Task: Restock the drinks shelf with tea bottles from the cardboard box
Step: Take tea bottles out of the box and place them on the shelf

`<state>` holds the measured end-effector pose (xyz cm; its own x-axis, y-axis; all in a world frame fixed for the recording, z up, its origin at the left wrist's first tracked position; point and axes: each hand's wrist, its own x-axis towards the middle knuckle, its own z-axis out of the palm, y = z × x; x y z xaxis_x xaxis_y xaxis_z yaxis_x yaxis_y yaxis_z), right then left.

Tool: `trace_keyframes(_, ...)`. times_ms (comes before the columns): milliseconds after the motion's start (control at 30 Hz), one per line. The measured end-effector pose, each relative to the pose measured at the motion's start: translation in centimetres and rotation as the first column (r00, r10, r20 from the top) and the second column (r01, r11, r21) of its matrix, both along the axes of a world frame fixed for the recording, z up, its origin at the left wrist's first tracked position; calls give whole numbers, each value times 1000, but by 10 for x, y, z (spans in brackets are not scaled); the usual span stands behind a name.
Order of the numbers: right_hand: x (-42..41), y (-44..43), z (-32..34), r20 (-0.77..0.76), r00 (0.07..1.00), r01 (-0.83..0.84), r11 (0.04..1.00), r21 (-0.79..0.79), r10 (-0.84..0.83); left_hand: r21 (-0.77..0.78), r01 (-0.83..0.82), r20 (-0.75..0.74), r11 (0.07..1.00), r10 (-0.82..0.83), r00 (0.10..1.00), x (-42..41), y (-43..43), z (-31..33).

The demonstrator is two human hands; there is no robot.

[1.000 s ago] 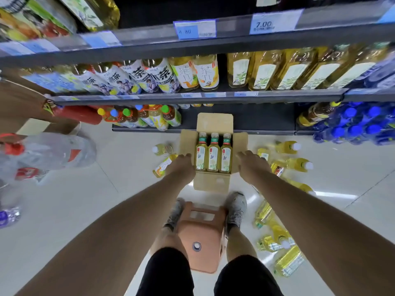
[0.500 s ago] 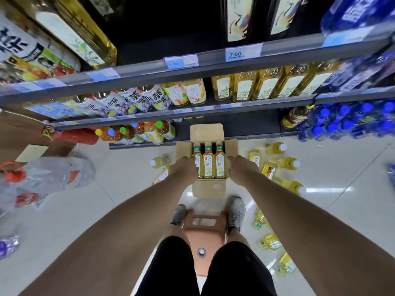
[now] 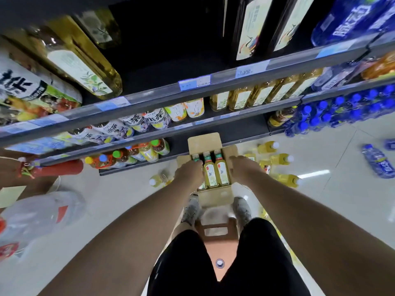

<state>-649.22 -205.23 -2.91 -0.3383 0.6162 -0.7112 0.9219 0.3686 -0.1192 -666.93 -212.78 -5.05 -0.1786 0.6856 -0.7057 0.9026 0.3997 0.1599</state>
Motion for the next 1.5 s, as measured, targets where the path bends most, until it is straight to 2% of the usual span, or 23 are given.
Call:
trace_keyframes(167, -5, 1, -16, -29, 999, 15, 999, -28, -16, -13, 44, -34, 999, -45, 998, -4, 1, -12)
trace_keyframes(433, 12, 29, -42, -117, 992, -44, 999, -24, 40, 74, -213, 8, 974, 213, 977, 29, 22, -27)
trace_keyframes(567, 12, 42, -70, -120, 992, -43, 998, -38, 39, 101, -251, -31, 963, 256, 966, 41, 31, -46)
trace_keyframes(667, 2, 45, -97, -121, 992, -37, 999, -30, 34, 99, -209, -91, 973, 218, 972, 36, 29, -71)
trace_keyframes(767, -10, 46, -145, -142, 984, -110, 994, 19, 112, 115, -146, -126, 983, 160, 979, 25, 28, -115)
trace_keyframes(867, -29, 46, -199, -118, 989, -85, 995, 47, 91, 167, -71, -121, 983, 92, 988, 10, 30, -180)
trace_keyframes(967, -38, 50, -263, -80, 988, -121, 987, 103, 129, 265, 120, -143, 957, -84, 986, -6, 28, -263)
trace_keyframes(1067, -42, 47, -328, -90, 952, -259, 927, 270, 293, 361, 320, -251, 876, -239, 938, -13, 27, -332)
trace_keyframes(1167, -50, 42, -374, -25, 918, -339, 816, 468, 395, 423, 346, -338, 837, -208, 918, -15, 31, -368)
trace_keyframes(1300, -57, 33, -389, 55, 929, -332, 757, 562, 366, 441, 362, -348, 822, -215, 913, -13, 26, -375)
trace_keyframes(1367, -60, 28, -382, 60, 955, -275, 787, 553, 292, 440, 416, -374, 796, -258, 891, -13, 25, -372)
trace_keyframes(1433, -63, 19, -370, -26, 984, -131, 819, 558, 175, 412, 468, -431, 781, -286, 856, -13, 23, -362)
trace_keyframes(1500, -62, -1, -358, -69, 997, -3, 880, 474, 40, 391, 392, -388, 833, -237, 891, -6, 14, -350)
